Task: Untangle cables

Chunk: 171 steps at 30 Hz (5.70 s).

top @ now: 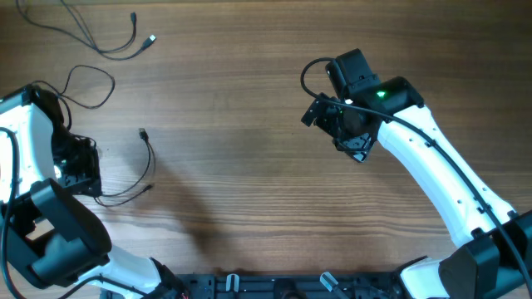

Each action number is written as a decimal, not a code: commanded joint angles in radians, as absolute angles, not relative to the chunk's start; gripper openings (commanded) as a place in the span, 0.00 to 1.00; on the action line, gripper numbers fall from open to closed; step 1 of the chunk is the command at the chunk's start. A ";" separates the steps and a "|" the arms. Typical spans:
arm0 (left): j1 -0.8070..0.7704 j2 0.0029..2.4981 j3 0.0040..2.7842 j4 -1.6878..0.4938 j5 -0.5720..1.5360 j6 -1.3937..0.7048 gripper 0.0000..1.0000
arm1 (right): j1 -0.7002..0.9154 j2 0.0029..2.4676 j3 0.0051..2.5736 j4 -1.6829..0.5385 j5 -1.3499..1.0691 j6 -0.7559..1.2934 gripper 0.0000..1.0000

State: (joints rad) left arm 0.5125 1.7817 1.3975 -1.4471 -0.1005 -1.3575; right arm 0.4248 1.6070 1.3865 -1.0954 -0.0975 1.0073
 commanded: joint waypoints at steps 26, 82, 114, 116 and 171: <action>0.198 1.435 1.391 -1.247 0.400 -0.523 0.80 | 0.427 1.570 1.399 -1.147 -0.300 0.709 0.99; -0.822 0.918 1.391 -1.307 -0.192 -0.748 1.00 | 0.427 0.756 1.399 -1.490 0.138 0.765 1.00; -0.822 0.918 1.391 -1.307 -0.192 -0.748 1.00 | 0.076 0.630 1.398 -1.451 0.113 0.514 1.00; -0.822 0.918 1.391 -1.307 -0.192 -0.748 1.00 | 0.017 0.597 1.398 -1.450 0.076 0.455 1.00; -0.822 0.918 1.391 -1.307 -0.192 -0.748 1.00 | -0.043 0.003 0.005 0.045 -0.366 0.128 1.00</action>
State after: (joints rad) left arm -0.8165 0.9188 1.3956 -1.3087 -0.1757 -0.7395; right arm -0.0448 0.0193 0.0154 0.0532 -0.3737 0.1360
